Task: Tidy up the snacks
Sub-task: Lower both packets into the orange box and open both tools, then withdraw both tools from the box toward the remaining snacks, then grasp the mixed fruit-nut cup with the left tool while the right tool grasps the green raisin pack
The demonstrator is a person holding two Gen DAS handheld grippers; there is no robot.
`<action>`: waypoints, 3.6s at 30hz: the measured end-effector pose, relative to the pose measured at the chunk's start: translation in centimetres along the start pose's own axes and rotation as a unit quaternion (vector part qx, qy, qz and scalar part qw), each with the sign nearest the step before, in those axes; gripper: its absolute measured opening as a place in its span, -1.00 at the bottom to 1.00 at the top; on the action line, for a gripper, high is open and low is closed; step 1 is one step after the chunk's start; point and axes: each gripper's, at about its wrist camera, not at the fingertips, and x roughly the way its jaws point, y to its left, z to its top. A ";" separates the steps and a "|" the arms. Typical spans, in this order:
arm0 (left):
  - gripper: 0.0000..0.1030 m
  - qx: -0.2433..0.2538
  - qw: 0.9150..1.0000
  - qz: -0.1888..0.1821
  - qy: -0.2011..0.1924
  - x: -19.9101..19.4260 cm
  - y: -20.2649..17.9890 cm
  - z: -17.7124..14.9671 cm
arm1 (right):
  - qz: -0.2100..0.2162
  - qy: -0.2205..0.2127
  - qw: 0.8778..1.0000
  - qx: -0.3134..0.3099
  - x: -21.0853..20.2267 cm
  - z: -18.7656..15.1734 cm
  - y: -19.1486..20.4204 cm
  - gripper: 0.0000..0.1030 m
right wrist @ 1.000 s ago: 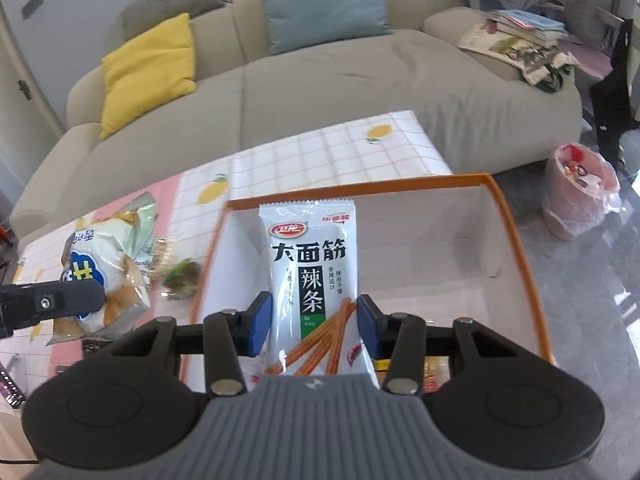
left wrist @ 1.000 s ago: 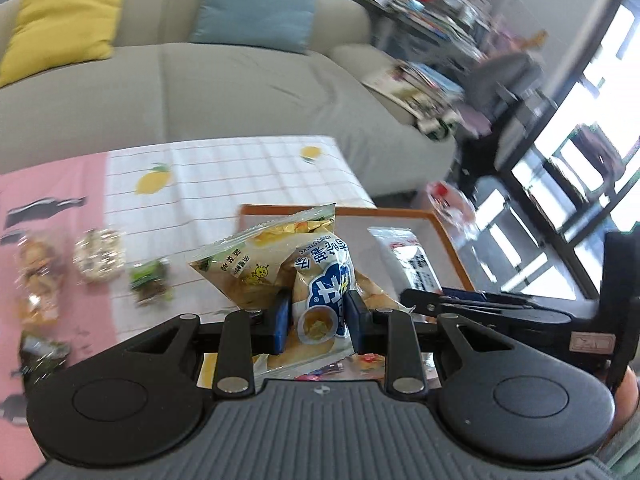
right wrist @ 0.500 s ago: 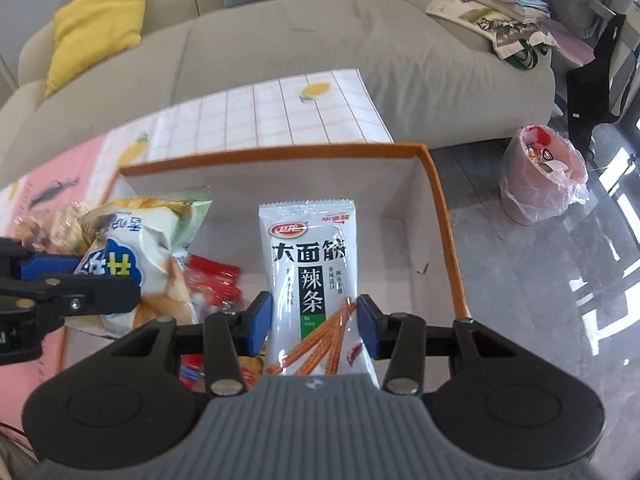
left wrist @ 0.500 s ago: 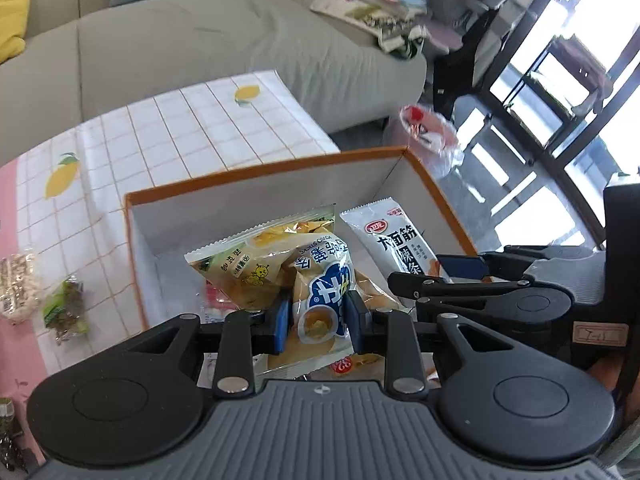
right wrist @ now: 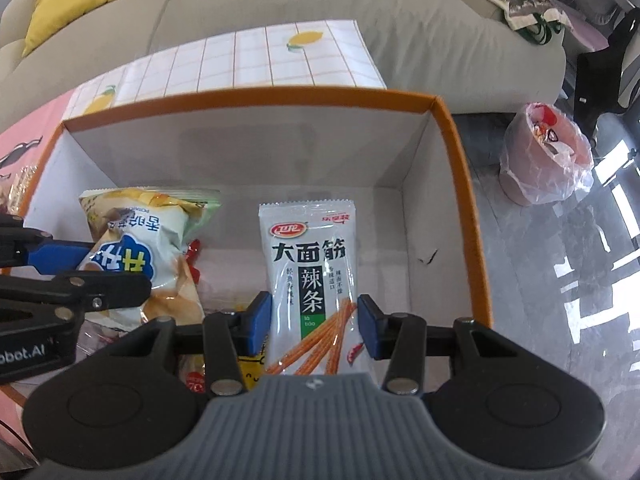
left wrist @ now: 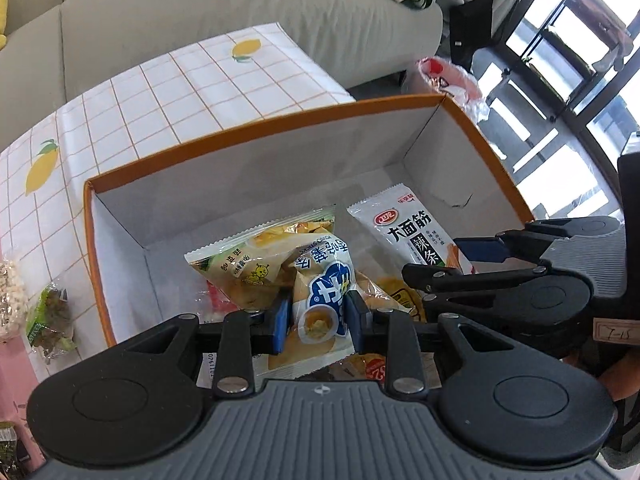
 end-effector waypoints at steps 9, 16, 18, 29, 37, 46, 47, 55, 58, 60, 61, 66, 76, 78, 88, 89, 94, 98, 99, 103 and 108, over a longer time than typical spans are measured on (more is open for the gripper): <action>0.14 0.011 1.000 0.019 0.004 -0.2 -0.4 0.2 | -0.005 0.026 1.000 0.004 1.5 0.2 0.3 -0.10; 0.43 0.008 1.000 0.017 -0.023 -2.1 -0.5 0.5 | -0.012 0.021 1.000 0.004 1.4 0.6 0.5 0.01; 0.47 0.009 0.999 0.020 -0.031 -2.8 -0.6 0.5 | -0.017 0.018 1.000 0.002 1.1 0.6 0.5 0.19; 0.49 0.021 0.997 0.041 -0.067 -7.2 -1.0 -0.3 | -0.062 -0.009 0.998 -0.006 -2.7 0.4 1.9 0.56; 0.49 0.021 0.992 0.055 -0.114 -11.7 -0.3 -2.6 | -0.063 -0.078 0.995 0.020 -8.0 -1.1 3.6 0.64; 0.49 0.003 0.983 0.086 -0.162 -16.8 2.1 -6.7 | -0.015 -0.154 0.987 0.040 -12.1 -3.8 9.0 0.70; 0.49 -0.003 0.982 0.090 -0.166 -17.3 2.6 -7.3 | -0.011 -0.159 0.986 0.039 -12.3 -4.1 9.7 0.70; 0.49 -0.048 0.974 0.134 -0.179 -19.0 6.9 -12.1 | 0.019 -0.193 0.981 0.019 -13.3 -7.2 15.1 0.70; 0.49 -0.068 0.971 0.141 -0.179 -19.2 8.7 -13.9 | 0.037 -0.196 0.980 0.009 -13.1 -8.0 16.9 0.70; 0.49 -0.076 0.971 0.142 -0.179 -19.3 9.9 -15.0 | 0.051 -0.195 0.979 0.001 -12.7 -8.5 18.3 0.70; 0.49 -0.080 0.970 0.142 -0.178 -19.2 10.5 -15.5 | 0.058 -0.196 0.979 -0.005 -12.5 -8.6 19.0 0.70; 0.50 -0.108 0.968 0.141 -0.179 -18.7 13.5 -17.6 | 0.068 -0.203 0.976 -0.045 -11.3 -9.1 22.3 0.70; 0.51 -0.179 0.957 0.143 -0.179 -17.4 19.6 -20.3 | 0.075 -0.204 0.971 -0.097 -8.5 -7.6 27.1 0.70; 0.51 -0.192 0.956 0.140 -0.174 -17.0 20.8 -20.7 | 0.075 -0.202 0.970 -0.107 -7.8 -7.2 28.0 0.69; 0.53 -0.235 0.950 0.143 -0.144 -13.8 25.0 -21.6 | 0.070 -0.172 0.971 -0.150 -3.5 -5.4 30.6 0.60; 0.59 -0.246 0.947 0.145 -0.144 -13.5 25.5 -21.6 | 0.069 -0.169 0.972 -0.151 -3.0 -5.1 30.8 0.61; 0.64 -0.275 0.942 0.143 -0.129 -11.6 27.4 -21.7 | 0.065 -0.152 0.975 -0.151 -0.7 -3.3 31.2 0.64; 0.64 -0.277 0.944 0.142 -0.110 -9.9 28.4 -21.3 | 0.059 -0.144 0.976 -0.153 1.0 -1.8 31.5 0.67; 0.64 -0.278 0.944 0.141 -0.105 -9.6 28.7 -21.2 | 0.058 -0.141 0.976 -0.153 1.4 -1.3 31.6 0.67; 0.64 -0.286 0.943 0.138 -0.097 -8.9 29.5 -20.8 | 0.052 -0.131 0.980 -0.140 3.1 0.2 31.6 0.67; 0.64 -0.268 0.946 0.142 -0.116 -9.1 29.9 -18.9 | 0.049 -0.124 0.983 -0.127 4.7 1.9 31.7 0.66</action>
